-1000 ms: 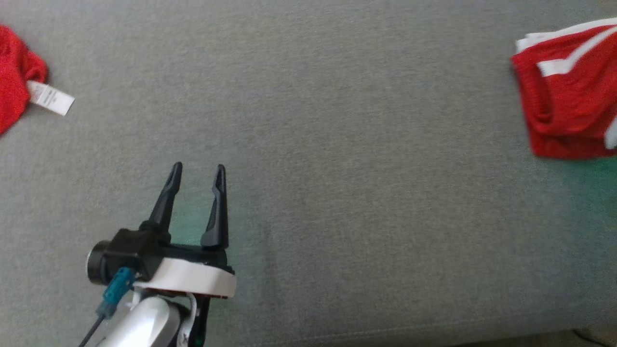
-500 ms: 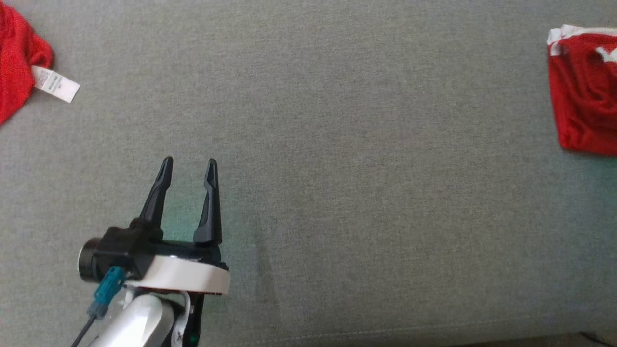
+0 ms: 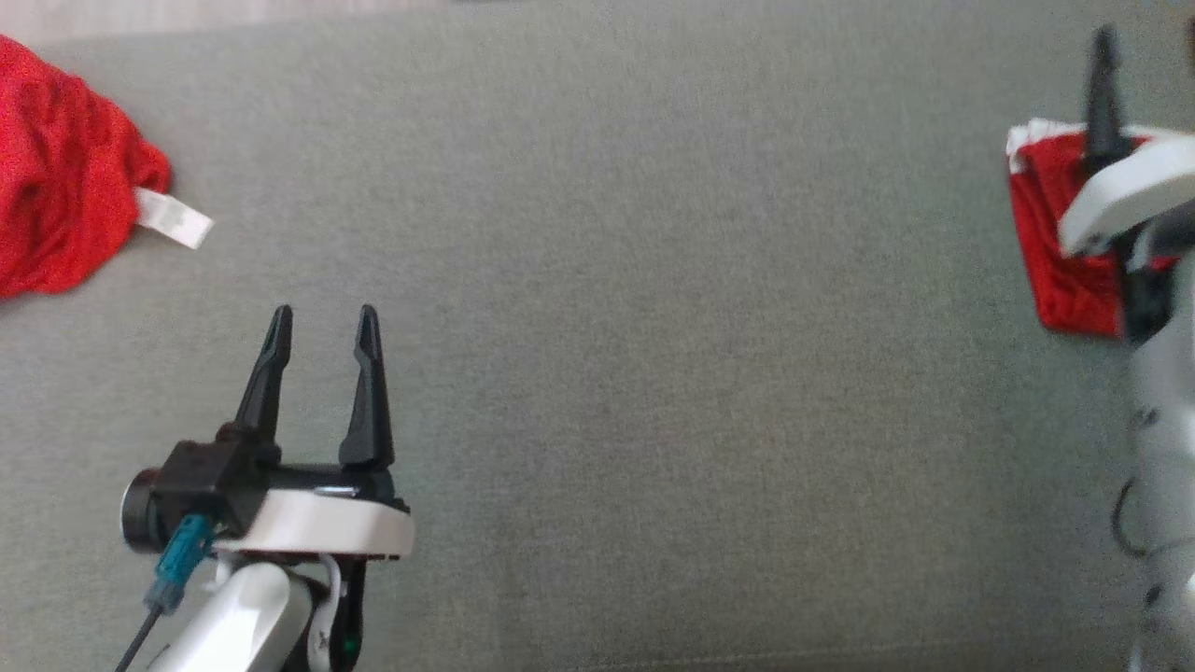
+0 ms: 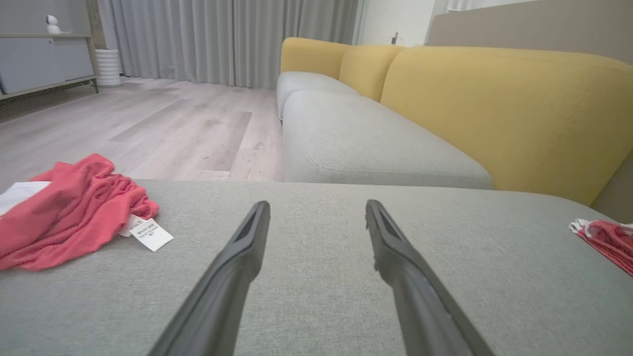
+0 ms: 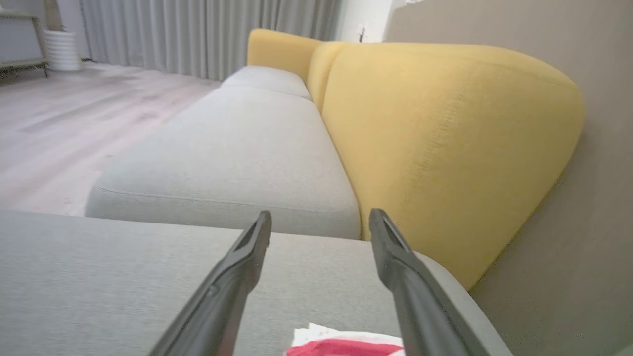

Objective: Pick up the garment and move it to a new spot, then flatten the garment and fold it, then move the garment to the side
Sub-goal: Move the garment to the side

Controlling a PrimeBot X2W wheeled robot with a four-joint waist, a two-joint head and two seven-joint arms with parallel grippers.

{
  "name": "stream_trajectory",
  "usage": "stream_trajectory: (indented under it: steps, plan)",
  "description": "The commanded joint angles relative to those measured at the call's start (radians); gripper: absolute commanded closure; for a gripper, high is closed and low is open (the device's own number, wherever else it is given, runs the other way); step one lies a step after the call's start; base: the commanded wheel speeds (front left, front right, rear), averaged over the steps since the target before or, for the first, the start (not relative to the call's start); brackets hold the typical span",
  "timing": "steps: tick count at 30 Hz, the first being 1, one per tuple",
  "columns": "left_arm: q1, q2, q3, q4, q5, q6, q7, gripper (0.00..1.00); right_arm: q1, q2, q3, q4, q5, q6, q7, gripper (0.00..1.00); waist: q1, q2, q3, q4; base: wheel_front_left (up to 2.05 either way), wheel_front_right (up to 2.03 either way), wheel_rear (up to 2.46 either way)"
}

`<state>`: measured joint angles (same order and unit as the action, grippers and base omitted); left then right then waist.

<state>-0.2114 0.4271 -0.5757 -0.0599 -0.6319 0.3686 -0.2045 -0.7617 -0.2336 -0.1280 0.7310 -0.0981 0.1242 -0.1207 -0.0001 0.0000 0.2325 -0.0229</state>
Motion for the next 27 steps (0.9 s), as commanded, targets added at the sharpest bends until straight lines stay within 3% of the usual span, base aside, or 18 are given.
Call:
stream_trajectory:
  steps: [1,7,14,18,21,27]
  plan:
    - [-0.025,0.023,0.05,-0.017,-0.007,-0.003,-0.012,0.0,0.019,0.011,0.029,-0.041,0.008,0.007,-0.012,0.0,0.0001,0.0,-0.049,0.02,0.0,0.0,0.0]
    - [0.015,0.019,0.078,0.064,-0.033,-0.011,-0.032,0.0,0.184,0.085,0.08,-0.164,0.055,0.007,-0.019,0.0,0.0001,0.0,-0.158,0.073,0.0,0.0,0.0]
    - [0.093,0.012,0.073,0.152,-0.072,-0.029,-0.034,0.0,0.449,0.165,0.066,-0.349,0.078,0.007,-0.034,0.0,0.0001,0.0,-0.256,0.127,0.0,0.0,0.0]
    - [0.13,0.009,0.07,0.174,-0.087,-0.036,-0.036,0.0,0.591,0.181,0.062,-0.452,0.093,0.007,-0.036,0.0,0.0001,0.0,-0.288,0.141,0.0,0.0,0.0]
    - [0.167,-0.001,0.06,0.182,-0.092,-0.042,-0.041,0.0,0.722,0.183,0.08,-0.526,0.18,0.007,-0.04,0.0,0.0001,0.0,-0.316,0.149,0.0,0.0,0.0]
    - [0.23,-0.025,0.049,0.177,-0.101,-0.042,-0.047,0.0,0.865,0.183,0.111,-0.581,0.255,0.007,-0.05,0.0,0.0001,0.0,-0.35,0.131,0.0,0.0,0.0]
